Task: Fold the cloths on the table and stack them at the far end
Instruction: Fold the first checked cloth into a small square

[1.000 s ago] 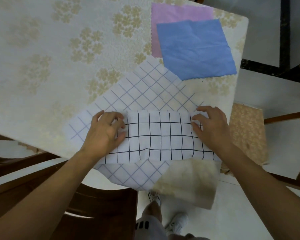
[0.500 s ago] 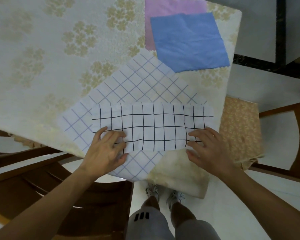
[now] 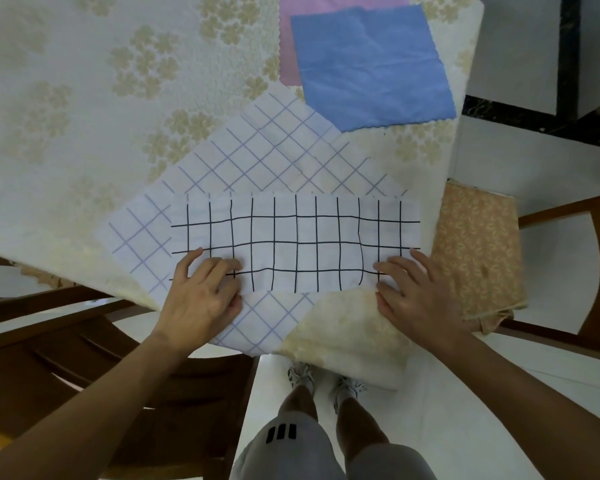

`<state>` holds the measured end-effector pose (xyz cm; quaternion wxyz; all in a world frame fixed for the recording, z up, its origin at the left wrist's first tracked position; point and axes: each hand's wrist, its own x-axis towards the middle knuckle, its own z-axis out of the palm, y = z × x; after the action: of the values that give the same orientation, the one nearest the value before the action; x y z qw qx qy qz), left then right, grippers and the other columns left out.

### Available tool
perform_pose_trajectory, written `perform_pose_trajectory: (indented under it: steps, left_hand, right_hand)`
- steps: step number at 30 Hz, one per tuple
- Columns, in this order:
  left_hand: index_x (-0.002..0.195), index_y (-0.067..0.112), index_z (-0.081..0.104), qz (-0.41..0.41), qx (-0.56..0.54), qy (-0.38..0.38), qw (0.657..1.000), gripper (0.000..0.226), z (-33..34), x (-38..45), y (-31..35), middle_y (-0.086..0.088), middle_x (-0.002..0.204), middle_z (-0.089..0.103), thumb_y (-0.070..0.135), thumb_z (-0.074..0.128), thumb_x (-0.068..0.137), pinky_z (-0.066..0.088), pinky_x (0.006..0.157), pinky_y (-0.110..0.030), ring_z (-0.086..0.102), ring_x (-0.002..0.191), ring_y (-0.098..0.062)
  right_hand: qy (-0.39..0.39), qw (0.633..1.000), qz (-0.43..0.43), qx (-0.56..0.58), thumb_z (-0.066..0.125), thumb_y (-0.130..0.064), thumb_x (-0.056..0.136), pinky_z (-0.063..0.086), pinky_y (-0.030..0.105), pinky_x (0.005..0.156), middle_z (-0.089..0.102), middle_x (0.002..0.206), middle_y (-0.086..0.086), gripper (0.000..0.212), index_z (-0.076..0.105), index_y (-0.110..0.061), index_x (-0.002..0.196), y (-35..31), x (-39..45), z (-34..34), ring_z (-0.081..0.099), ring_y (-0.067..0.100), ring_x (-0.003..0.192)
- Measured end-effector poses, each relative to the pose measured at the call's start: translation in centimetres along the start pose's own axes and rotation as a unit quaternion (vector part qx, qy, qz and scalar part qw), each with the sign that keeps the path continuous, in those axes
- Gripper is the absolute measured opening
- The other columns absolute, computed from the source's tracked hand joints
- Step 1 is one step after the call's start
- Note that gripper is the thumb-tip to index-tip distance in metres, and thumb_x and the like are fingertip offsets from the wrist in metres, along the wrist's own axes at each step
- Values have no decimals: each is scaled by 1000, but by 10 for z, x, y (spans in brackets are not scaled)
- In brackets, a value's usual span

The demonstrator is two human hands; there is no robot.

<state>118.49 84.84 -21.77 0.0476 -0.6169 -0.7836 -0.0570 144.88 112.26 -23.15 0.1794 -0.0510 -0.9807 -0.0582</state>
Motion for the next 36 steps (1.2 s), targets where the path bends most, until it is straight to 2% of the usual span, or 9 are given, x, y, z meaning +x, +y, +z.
perform_pose_trajectory:
  steps: [5,12,16,20,24,28,31,36]
  left_hand:
    - [83,11,68,0,12,-4,1000,9,0,-2,0,-8,114,66,20,67,85,33,108,-55,62,102,-27]
    - [79,11,67,-5,25,0,1000,8,-8,-6,-5,-6,109,67,19,67,83,34,107,-55,62,98,-26]
    - [83,12,67,9,32,-20,999,7,-6,-10,-2,-6,109,66,19,65,83,34,107,-56,62,99,-27]
    - [85,12,66,-5,36,-15,999,10,-5,-17,-8,-7,107,66,19,61,85,35,106,-56,63,97,-28]
    - [84,11,67,-23,30,-18,999,22,-6,-22,-13,-8,108,66,23,49,87,33,107,-56,63,97,-28]
    - [86,12,68,-46,4,-34,998,22,-9,-23,-12,-6,111,66,27,51,86,33,107,-54,64,98,-27]
    - [99,16,70,-91,-26,-53,994,29,-16,-23,-19,-3,118,65,38,56,86,33,107,-53,61,107,-25]
    - [135,16,55,-150,-16,-138,979,57,-18,-8,-43,-4,143,53,48,37,93,28,112,-53,50,130,-24]
  right_hand:
    - [-1,1000,-27,-11,67,-4,85,42,55,106,72,114,10,14,70,-9,72,2,0,4,67,30,105]
    - [7,1000,-17,-9,69,-5,84,43,56,104,72,107,10,14,69,-8,70,11,-10,2,65,29,101]
    - [-3,1000,-11,-14,67,-8,87,42,56,105,72,111,11,14,70,-8,74,12,-14,1,62,29,104]
    - [10,1000,3,-18,67,-8,85,42,55,107,72,108,11,17,67,-9,68,13,-15,-2,64,28,99]
    - [-14,1000,13,-25,62,-10,88,39,53,110,71,109,11,19,67,-8,70,12,-20,-3,65,29,99]
    - [-40,999,27,-6,62,-19,85,39,54,109,71,107,11,18,69,-9,72,9,-17,-9,65,29,98]
    - [-52,998,30,15,64,-25,82,41,56,105,71,105,10,18,72,-9,79,7,-3,-14,65,29,96]
    - [-84,995,41,31,57,-26,88,39,56,107,69,113,9,27,73,-11,105,-3,37,-1,64,29,106]
